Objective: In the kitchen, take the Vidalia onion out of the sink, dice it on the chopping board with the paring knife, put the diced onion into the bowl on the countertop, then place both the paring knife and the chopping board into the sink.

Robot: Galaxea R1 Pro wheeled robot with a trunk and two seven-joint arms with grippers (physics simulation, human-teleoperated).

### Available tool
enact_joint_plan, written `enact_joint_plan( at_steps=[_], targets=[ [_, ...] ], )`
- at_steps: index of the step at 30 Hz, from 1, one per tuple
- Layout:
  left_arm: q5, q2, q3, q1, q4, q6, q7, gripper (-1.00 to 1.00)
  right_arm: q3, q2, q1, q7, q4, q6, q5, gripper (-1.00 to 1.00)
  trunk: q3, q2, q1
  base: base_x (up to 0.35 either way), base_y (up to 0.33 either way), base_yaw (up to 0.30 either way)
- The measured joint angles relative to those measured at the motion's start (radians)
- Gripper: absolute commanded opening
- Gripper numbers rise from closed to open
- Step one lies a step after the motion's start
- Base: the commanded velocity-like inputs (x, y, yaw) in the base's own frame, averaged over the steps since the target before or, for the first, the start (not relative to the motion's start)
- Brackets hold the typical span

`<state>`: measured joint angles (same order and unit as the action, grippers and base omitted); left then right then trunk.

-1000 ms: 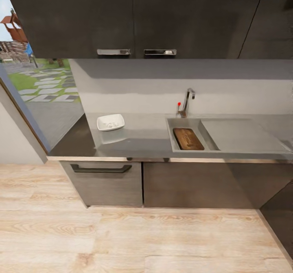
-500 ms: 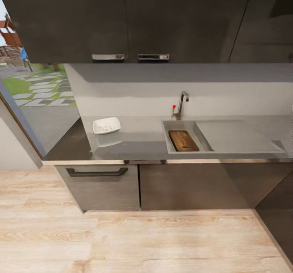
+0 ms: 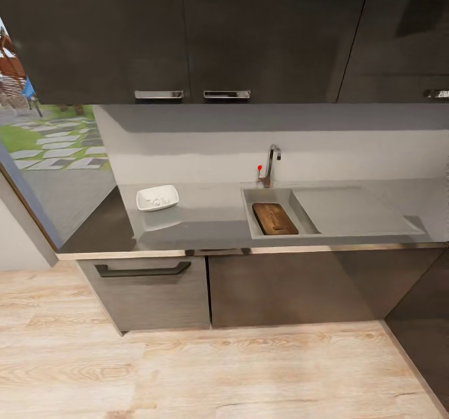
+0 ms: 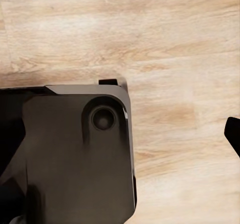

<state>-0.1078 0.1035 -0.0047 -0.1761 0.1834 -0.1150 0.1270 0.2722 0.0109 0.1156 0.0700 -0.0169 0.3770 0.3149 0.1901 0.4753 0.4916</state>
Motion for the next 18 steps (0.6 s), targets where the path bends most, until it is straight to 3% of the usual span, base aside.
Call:
enact_joint_plan(
  at_steps=[18],
  targets=[
    [0.0,-0.002,0.0,0.0,-0.006,0.0,0.0,1.0,0.0,0.0,-0.001,0.004,-0.001,0.0,0.0,1.0,-0.029,0.0,0.0,0.0,0.0,-0.059]
  ],
)
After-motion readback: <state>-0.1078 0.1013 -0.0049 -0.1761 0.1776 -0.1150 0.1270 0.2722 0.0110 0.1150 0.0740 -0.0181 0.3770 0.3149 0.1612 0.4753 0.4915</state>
